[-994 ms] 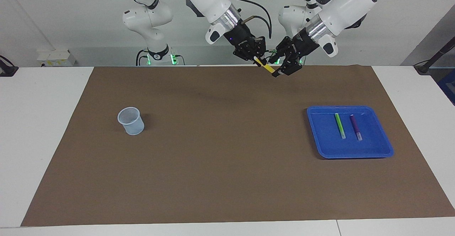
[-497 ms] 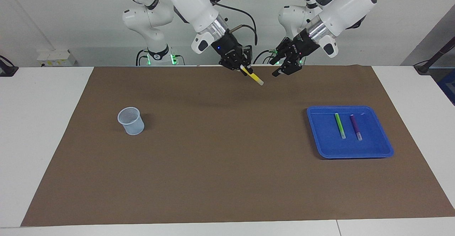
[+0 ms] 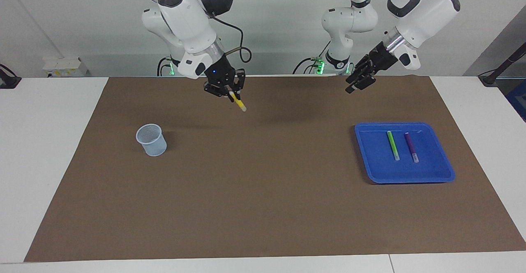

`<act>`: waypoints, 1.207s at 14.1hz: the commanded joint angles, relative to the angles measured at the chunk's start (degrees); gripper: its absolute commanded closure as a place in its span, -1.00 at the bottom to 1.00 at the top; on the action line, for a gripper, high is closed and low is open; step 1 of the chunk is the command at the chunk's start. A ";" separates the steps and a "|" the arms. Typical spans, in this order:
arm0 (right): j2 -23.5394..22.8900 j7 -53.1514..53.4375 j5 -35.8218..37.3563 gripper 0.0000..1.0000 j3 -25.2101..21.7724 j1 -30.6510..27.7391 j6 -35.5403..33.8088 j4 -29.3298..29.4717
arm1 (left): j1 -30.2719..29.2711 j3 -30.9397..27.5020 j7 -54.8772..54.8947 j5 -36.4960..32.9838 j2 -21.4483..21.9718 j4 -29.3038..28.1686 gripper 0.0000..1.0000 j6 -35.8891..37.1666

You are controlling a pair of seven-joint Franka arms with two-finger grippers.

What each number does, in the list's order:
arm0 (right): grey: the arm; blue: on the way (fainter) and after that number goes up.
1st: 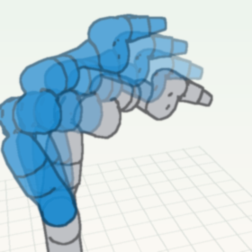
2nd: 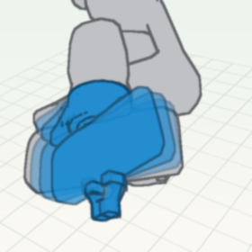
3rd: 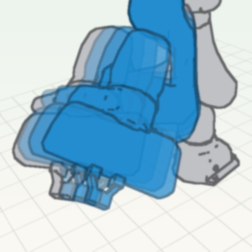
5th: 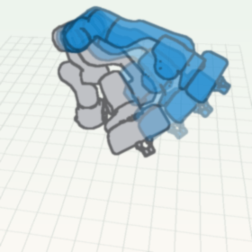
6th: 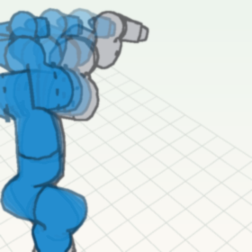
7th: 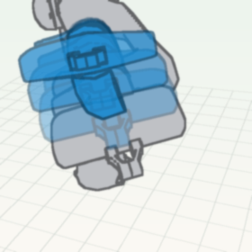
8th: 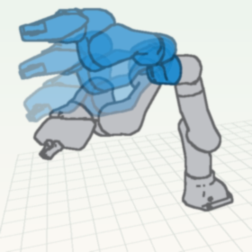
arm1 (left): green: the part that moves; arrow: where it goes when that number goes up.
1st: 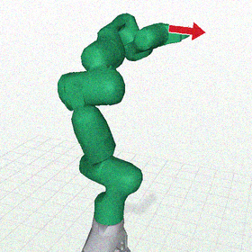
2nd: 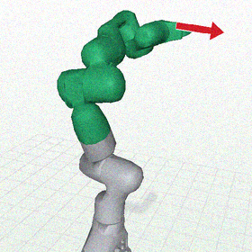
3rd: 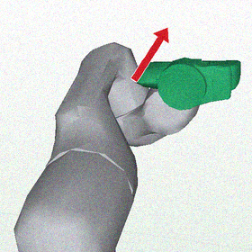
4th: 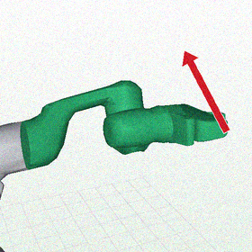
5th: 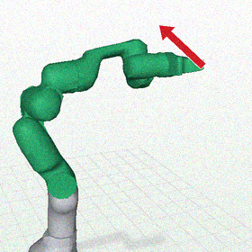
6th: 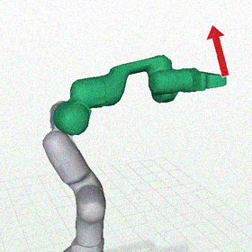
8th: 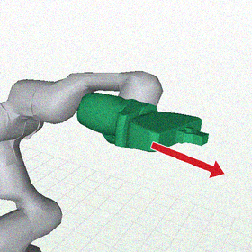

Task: Transfer and insert pens with both arms
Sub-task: 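Insert the yellow pen into the cup while the left gripper reaches the green pen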

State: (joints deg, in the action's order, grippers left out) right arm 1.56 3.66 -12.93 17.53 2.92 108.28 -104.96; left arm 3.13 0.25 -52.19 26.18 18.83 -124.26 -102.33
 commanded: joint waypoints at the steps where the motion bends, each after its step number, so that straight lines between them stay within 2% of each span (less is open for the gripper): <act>1: 1.60 -13.89 6.49 1.00 0.58 -6.06 -5.08 -0.24 | -2.07 0.45 17.67 -8.39 2.26 -1.34 -0.10 3.71; 3: 1.60 -23.74 10.80 1.00 0.58 -10.19 -5.71 -0.42 | -2.95 0.45 28.93 -14.73 2.27 -1.25 -0.10 3.89; 6: 1.95 -34.74 16.52 1.00 0.58 -14.24 -6.24 -1.21 | -6.64 0.45 45.10 -20.45 2.18 -1.25 -0.10 2.50; 9: 2.83 -36.88 19.26 1.00 0.58 -15.22 -3.88 -4.27 | -10.16 0.45 56.81 -23.63 1.30 -1.42 -0.10 -1.45; 12: 6.25 -37.75 19.26 1.00 0.58 -15.92 5.42 -14.80 | -10.78 0.54 60.18 -26.09 -1.06 -1.78 -0.09 -6.55; 14: 5.56 -41.25 19.35 1.00 0.58 -17.67 8.42 -16.32 | -10.87 0.45 60.62 -26.09 -3.52 -1.78 -0.09 -9.89; 17: 5.38 -45.57 19.35 1.00 0.58 -20.05 8.88 -16.59 | -11.31 0.45 60.80 -26.09 -7.74 -1.69 -0.09 -14.72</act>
State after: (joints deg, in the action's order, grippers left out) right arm 4.93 -38.95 5.76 17.38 -14.88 116.11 -119.76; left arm -7.25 0.27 7.61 1.15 13.44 -125.60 -113.74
